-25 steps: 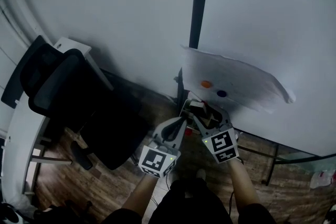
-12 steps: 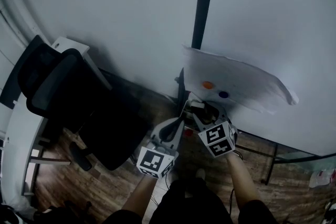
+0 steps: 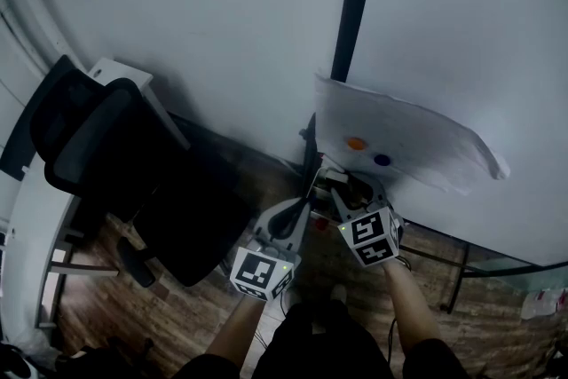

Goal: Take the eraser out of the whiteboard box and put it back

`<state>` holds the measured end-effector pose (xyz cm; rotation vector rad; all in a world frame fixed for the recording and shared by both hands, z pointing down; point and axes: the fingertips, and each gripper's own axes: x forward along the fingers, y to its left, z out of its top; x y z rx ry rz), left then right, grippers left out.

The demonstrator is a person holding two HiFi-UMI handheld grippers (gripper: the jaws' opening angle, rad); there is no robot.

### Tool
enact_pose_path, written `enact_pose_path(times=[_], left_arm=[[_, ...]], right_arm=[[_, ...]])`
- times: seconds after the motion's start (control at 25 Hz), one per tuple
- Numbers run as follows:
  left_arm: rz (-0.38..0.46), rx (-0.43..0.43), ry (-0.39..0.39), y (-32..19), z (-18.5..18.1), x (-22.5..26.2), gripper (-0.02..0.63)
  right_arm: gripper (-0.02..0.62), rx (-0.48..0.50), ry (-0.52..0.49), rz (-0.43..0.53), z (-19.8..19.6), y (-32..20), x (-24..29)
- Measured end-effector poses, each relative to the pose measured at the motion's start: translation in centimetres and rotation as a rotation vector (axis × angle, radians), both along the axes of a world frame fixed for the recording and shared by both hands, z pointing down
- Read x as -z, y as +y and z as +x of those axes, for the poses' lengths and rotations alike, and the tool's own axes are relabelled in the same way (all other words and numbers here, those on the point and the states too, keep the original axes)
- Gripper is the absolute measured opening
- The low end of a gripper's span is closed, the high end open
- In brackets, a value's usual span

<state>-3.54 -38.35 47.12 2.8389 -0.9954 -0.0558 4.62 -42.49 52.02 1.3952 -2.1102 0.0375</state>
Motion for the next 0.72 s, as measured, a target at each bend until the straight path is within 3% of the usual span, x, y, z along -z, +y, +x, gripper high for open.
enact_pose_path(times=[0.36,0.72], left_arm=[[0.016,-0.004,-0.001,0.2,0.3,0.8,0.006],[0.083,0.012,-0.007,1.2,0.6,4.2,0.006]], right_arm=[[0.138,0.004,-0.039,0.067,0.3,0.6,2.4],[0.138,0.074,-0.121,0.247,-0.4,3.0,9.5]])
